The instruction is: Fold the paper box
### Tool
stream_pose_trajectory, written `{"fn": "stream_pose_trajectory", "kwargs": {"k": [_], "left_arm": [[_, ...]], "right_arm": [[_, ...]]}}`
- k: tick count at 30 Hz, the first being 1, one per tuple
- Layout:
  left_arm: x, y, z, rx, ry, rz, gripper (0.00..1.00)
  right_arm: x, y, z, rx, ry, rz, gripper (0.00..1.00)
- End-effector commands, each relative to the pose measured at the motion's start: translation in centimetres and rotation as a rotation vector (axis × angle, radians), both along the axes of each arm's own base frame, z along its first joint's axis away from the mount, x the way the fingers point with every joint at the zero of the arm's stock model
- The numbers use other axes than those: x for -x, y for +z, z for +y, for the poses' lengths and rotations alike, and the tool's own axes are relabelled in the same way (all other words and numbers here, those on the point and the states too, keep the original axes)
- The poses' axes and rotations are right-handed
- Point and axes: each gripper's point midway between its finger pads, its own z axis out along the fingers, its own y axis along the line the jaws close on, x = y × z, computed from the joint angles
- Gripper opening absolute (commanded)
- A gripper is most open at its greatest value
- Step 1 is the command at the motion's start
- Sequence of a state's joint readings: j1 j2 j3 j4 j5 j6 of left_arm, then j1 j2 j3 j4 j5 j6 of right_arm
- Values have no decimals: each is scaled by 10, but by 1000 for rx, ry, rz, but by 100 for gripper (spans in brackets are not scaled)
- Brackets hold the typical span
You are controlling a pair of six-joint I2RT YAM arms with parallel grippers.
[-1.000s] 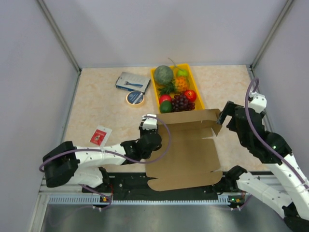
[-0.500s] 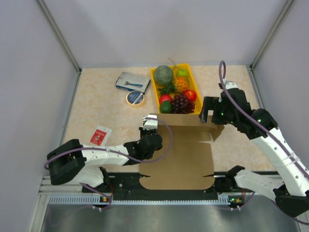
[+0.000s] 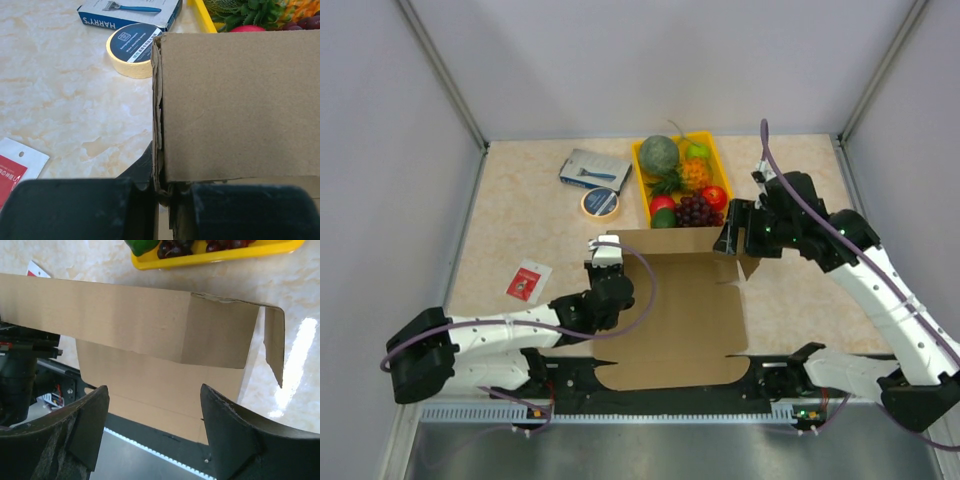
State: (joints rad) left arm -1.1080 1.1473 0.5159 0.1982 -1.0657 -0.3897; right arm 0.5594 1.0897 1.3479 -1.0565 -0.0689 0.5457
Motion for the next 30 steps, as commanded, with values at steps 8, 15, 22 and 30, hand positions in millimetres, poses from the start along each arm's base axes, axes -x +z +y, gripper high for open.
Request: {"fn": "stream_pose_trajectory", "kwargs": {"k": [8,15,22,30], "left_arm": [[4,21,11,104,14,-43,0],[6,25,8,141,-7,-38,0],[9,28,8,160,-26,-31,0],[12,34,9,180,-41,-29,0]], "right_arm": [[-27,-10,21,-200,0,13,68],[-25,4,47,-381,75,8,62],[-24,12,49,-527,77,37,43],[-27,11,44,-573,66,22,0]]}}
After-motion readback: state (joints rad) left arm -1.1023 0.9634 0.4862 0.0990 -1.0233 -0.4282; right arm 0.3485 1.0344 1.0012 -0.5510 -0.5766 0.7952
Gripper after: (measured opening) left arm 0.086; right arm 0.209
